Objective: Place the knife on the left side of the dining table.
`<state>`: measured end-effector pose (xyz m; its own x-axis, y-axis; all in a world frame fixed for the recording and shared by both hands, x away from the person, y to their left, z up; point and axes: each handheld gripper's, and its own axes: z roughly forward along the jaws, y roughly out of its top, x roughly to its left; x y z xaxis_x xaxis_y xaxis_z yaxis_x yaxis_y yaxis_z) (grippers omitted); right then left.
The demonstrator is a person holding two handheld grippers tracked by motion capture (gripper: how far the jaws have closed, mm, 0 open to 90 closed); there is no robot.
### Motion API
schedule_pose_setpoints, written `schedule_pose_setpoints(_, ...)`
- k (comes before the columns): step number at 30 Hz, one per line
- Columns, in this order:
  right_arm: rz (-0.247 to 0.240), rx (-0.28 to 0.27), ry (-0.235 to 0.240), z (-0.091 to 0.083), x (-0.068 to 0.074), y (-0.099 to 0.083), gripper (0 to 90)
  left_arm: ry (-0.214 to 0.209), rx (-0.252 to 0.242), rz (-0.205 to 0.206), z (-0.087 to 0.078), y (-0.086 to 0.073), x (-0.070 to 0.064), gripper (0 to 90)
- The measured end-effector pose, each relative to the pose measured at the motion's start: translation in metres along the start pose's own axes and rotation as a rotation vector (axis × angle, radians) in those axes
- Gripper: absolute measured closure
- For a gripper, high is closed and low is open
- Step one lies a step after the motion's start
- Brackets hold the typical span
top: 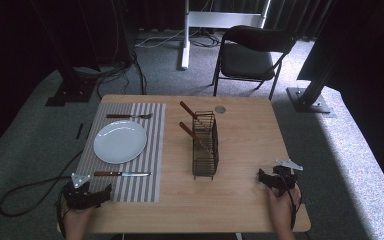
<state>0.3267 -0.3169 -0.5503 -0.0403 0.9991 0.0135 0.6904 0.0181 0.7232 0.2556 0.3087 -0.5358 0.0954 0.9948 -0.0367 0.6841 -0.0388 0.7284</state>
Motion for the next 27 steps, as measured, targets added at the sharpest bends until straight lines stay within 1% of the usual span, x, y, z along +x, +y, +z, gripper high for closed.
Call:
schedule_pose_setpoints(3, 0.000, 0.000, 0.000, 0.000, 0.000, 0.000, 11.9, -0.004, 0.003, 0.013, 0.002, -0.002, 0.002, 0.0)
schedule_pose_setpoints(6, 0.000, 0.000, 0.000, 0.000, 0.000, 0.000, 12.0, -0.002, 0.007, 0.011, 0.002, -0.003, 0.004, 0.0)
schedule_pose_setpoints(7, 0.000, 0.000, 0.000, 0.000, 0.000, 0.000, 12.0, 0.007, 0.014, 0.019, 0.003, -0.004, 0.004, 0.0)
schedule_pose_setpoints(8, -0.001, 0.000, 0.000, 0.000, 0.000, 0.000, 12.0, 0.022, 0.008, 0.034, 0.003, -0.004, 0.004, 0.0)
schedule_pose_setpoints(9, 0.000, 0.000, 0.000, 0.000, 0.000, 0.000, 11.9, 0.022, 0.008, 0.034, 0.003, -0.004, 0.004, 0.0)
schedule_pose_setpoints(10, 0.000, 0.000, 0.000, 0.000, 0.000, 0.000, 11.9, -0.002, -0.004, 0.052, 0.005, -0.004, 0.005, 0.0)
schedule_pose_setpoints(11, 0.000, 0.000, 0.000, 0.000, 0.000, 0.000, 11.9, -0.017, 0.002, 0.050, 0.006, -0.004, 0.006, 0.0)
schedule_pose_setpoints(12, 0.000, 0.000, 0.000, 0.000, 0.000, 0.000, 12.0, -0.028, -0.004, 0.046, 0.007, -0.004, 0.006, 0.0)
schedule_pose_setpoints(13, 0.000, 0.000, 0.000, 0.000, 0.000, 0.000, 12.0, -0.028, -0.004, 0.046, 0.007, -0.004, 0.006, 0.0)
schedule_pose_setpoints(14, 0.000, 0.000, 0.000, 0.000, 0.000, 0.000, 12.0, -0.010, 0.025, 0.056, 0.011, -0.003, 0.006, 0.0)
schedule_pose_setpoints(15, 0.000, 0.000, 0.000, 0.000, 0.000, 0.000, 11.9, -0.002, 0.037, 0.057, 0.012, -0.003, 0.006, 0.0)
schedule_pose_setpoints(16, 0.000, 0.000, 0.000, 0.000, 0.000, 0.000, 12.0, 0.001, 0.039, 0.052, 0.012, -0.002, 0.006, 0.0)
schedule_pose_setpoints(17, 0.000, 0.000, 0.000, 0.000, 0.000, 0.000, 12.0, 0.009, 0.055, 0.054, 0.013, -0.002, 0.007, 0.0)
schedule_pose_setpoints(20, 0.000, 0.000, 0.000, 0.000, 0.000, 0.000, 12.0, 0.017, 0.056, 0.049, 0.012, -0.003, 0.006, 0.0)
schedule_pose_setpoints(27, 0.000, 0.000, 0.000, 0.000, 0.000, 0.000, 11.9, 0.019, 0.057, 0.048, 0.012, -0.003, 0.006, 0.0)
